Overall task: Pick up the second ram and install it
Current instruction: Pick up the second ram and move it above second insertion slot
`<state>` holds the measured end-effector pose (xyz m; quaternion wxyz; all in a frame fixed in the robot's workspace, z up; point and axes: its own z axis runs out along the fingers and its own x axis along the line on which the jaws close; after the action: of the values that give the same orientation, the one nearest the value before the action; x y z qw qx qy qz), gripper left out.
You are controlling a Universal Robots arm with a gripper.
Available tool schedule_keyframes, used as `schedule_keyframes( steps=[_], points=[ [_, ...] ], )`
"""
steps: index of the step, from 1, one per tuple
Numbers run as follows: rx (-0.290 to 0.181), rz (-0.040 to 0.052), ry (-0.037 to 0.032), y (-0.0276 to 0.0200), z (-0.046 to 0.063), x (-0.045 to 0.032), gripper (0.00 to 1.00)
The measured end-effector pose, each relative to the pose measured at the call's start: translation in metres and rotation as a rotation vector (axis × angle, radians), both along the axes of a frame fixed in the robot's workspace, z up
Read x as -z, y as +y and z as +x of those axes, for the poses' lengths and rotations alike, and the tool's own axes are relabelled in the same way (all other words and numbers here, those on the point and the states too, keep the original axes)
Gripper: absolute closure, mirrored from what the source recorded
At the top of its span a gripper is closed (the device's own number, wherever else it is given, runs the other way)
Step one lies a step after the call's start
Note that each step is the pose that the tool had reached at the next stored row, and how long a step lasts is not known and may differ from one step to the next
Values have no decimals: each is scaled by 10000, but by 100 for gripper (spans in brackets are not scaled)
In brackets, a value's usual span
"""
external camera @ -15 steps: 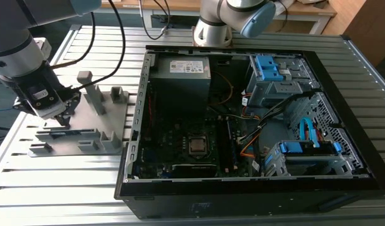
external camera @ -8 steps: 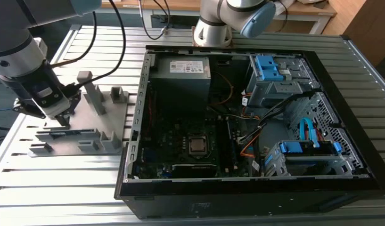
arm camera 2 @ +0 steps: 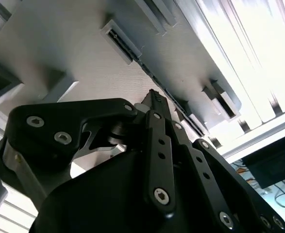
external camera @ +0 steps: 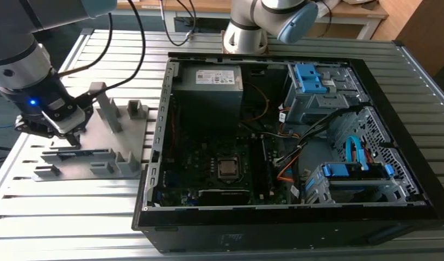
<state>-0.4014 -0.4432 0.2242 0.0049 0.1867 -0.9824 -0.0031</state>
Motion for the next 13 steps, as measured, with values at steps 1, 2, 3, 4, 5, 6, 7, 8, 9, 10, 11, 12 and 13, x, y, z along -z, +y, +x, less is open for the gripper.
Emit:
schedule_keyframes(
  steps=[1, 2, 3, 4, 5, 6, 7, 8, 9, 10, 11, 12, 13],
  points=[
    [-128, 1, 0, 0, 0, 0, 90],
    [-251, 0, -1, 0, 0, 0, 90],
    [-378, 1, -1, 0, 0, 0, 90],
    [-493, 1, -1, 0, 0, 0, 90],
    [-604, 1, -1, 0, 0, 0, 90],
    [-722, 0, -1, 0, 0, 0, 90],
    [-845, 0, -1, 0, 0, 0, 90],
    [-973, 1, -1, 0, 0, 0, 90],
    [-1104, 1, -1, 0, 0, 0, 90],
    [-1251, 1, -1, 0, 0, 0, 90],
    [-1394, 1, -1, 0, 0, 0, 90],
    [-1534, 1, -1, 0, 0, 0, 90],
    [-1674, 0, 0, 0, 0, 0, 90]
  ],
)
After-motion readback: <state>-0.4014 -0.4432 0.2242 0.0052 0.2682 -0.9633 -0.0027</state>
